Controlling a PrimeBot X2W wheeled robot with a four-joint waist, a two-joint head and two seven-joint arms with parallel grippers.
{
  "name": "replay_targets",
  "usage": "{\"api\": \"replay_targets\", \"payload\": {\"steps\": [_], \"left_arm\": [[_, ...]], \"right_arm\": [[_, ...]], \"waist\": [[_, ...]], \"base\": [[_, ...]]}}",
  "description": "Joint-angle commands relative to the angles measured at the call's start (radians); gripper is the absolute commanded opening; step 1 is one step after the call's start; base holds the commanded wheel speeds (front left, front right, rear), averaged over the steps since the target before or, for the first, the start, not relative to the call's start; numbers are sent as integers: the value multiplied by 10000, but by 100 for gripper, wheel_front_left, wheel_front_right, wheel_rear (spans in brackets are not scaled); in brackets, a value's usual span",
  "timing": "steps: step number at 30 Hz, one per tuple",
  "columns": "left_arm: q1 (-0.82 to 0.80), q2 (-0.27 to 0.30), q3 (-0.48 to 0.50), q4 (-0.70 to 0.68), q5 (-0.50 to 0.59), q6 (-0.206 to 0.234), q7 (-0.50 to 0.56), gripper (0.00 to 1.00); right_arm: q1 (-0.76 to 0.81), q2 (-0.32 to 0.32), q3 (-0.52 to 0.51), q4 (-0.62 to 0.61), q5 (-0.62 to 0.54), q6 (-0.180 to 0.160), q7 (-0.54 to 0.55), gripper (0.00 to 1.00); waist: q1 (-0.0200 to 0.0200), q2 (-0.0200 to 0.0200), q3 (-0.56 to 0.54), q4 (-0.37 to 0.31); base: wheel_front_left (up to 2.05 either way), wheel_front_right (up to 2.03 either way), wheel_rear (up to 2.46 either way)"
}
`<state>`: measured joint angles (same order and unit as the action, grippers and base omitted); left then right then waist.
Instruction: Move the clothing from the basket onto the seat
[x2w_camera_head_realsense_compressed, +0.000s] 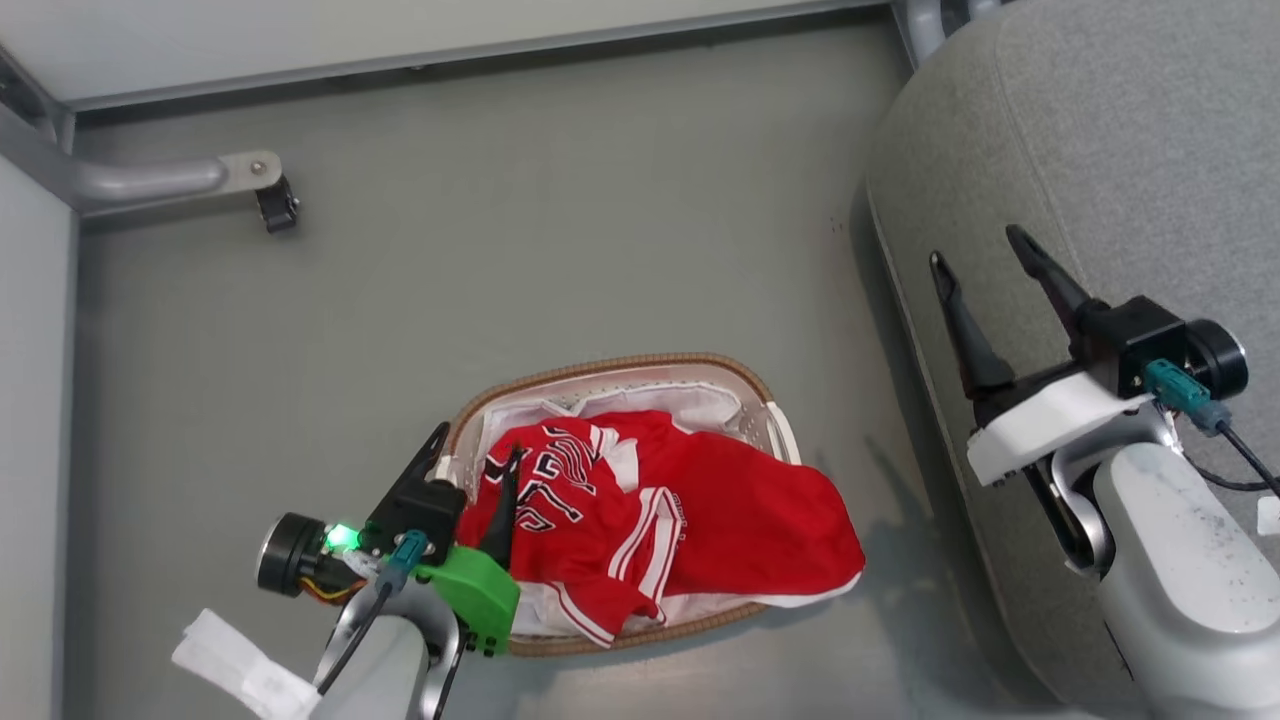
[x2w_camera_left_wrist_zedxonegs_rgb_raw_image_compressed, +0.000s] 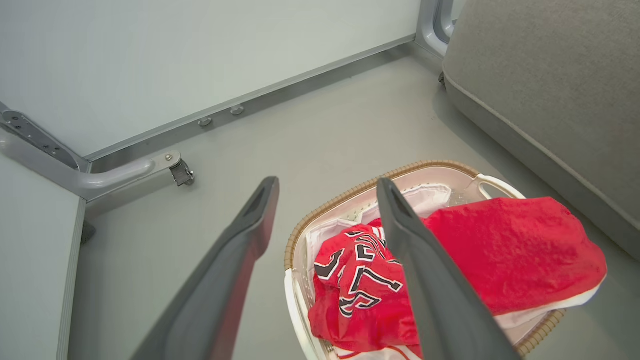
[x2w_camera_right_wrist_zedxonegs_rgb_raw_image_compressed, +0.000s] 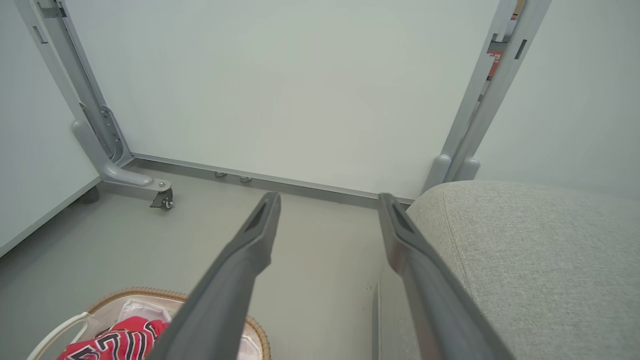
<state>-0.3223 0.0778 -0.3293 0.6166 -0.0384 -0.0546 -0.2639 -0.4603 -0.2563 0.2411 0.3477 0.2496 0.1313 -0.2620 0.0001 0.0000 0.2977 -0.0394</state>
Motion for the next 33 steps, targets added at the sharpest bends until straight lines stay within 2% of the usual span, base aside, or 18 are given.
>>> {"api": "replay_targets", "payload": {"steps": [1, 15, 25, 32, 33], "left_arm": [[-377, -8, -54, 212, 78, -87, -7, 100], [-3053, -191, -733, 3545, 229, -266, -6, 100], [-4462, -218, -982, 5958, 249, 177, 4, 100], [-4720, -224, -1036, 6530, 154, 728, 334, 100], [-4709, -223, -1040, 6573, 113, 672, 384, 49]], "right_arm": [[-156, 23, -16, -181, 11, -8, -41, 100], [-1388, 161, 100, -2013, 465, -10, -32, 100], [-1653, 229, 11, -2547, 513, -10, -32, 100], [-1625, 294, -55, -2443, 477, -10, -32, 100], [-1629, 305, -51, -2415, 478, -10, -32, 100]], "waist": [[-1, 0, 993, -474], [-1, 0, 3229, -1399], [-1, 0, 4184, -1729], [-1, 0, 4243, -1675], [-1, 0, 4224, -1662]], "base": [[0, 0, 0], [0, 0, 0], [0, 0, 0], [0, 0, 0], [0, 0, 0]]}}
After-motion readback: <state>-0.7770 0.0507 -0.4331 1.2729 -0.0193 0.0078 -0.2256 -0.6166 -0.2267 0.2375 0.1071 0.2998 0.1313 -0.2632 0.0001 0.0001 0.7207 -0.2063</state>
